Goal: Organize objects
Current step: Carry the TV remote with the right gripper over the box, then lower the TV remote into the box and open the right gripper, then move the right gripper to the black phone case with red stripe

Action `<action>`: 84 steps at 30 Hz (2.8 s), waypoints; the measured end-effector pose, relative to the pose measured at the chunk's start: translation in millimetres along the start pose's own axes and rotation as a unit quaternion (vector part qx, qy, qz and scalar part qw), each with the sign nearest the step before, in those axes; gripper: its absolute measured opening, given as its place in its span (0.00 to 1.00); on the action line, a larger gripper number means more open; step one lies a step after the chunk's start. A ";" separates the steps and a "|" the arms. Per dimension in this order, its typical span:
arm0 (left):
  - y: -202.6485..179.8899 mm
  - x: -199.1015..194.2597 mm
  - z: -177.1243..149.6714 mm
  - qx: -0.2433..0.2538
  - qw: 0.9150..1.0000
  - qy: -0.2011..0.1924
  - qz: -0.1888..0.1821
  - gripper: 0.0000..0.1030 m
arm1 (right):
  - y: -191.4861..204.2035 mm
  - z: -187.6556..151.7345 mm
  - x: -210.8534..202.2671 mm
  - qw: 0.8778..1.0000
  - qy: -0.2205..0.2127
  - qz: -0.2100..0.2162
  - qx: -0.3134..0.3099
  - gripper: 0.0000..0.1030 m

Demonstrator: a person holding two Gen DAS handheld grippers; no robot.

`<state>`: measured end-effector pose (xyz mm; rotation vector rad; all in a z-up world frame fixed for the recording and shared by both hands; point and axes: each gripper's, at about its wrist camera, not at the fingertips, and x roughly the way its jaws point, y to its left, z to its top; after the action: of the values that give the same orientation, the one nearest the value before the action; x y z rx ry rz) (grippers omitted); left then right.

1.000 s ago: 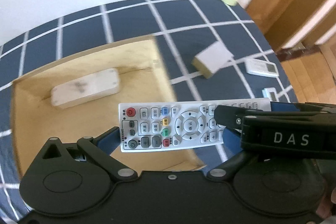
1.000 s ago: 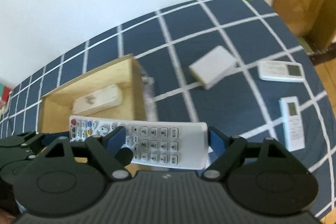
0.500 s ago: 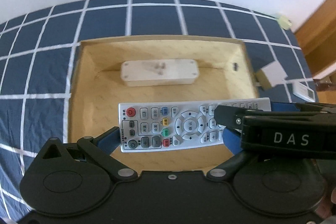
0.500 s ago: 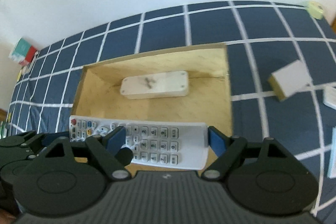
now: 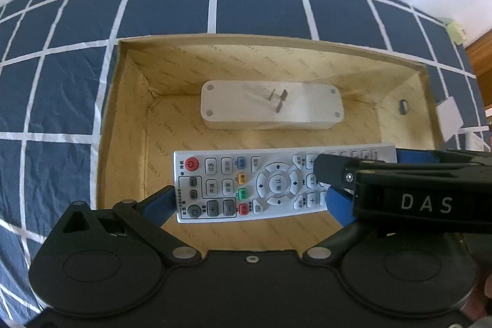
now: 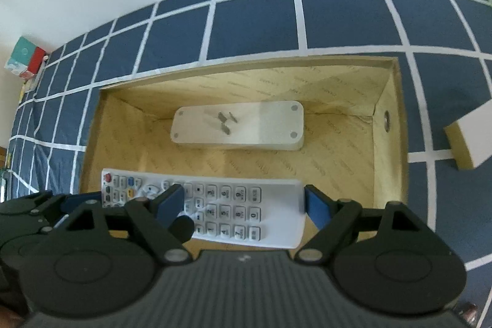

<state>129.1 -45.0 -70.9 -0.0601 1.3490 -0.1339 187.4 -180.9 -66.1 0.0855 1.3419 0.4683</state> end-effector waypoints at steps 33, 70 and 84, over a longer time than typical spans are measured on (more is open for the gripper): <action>21.6 77.2 27.5 -0.002 0.998 0.059 -0.013 1.00 | -18.2 30.9 80.1 0.998 0.056 -0.014 0.022 0.81; -3.3 -31.0 -9.0 -0.004 1.000 -0.026 0.002 1.00 | 4.3 -5.4 -45.2 0.999 -0.045 -0.028 0.001 0.88; -60.3 -74.5 -56.6 0.025 0.998 -0.053 0.017 1.00 | -38.1 -79.1 -128.2 0.993 -0.103 -0.040 0.038 1.00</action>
<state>54.3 -93.1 -4.0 -0.0017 1.2387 -0.1339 103.8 -279.6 20.0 0.1384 1.1547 0.3306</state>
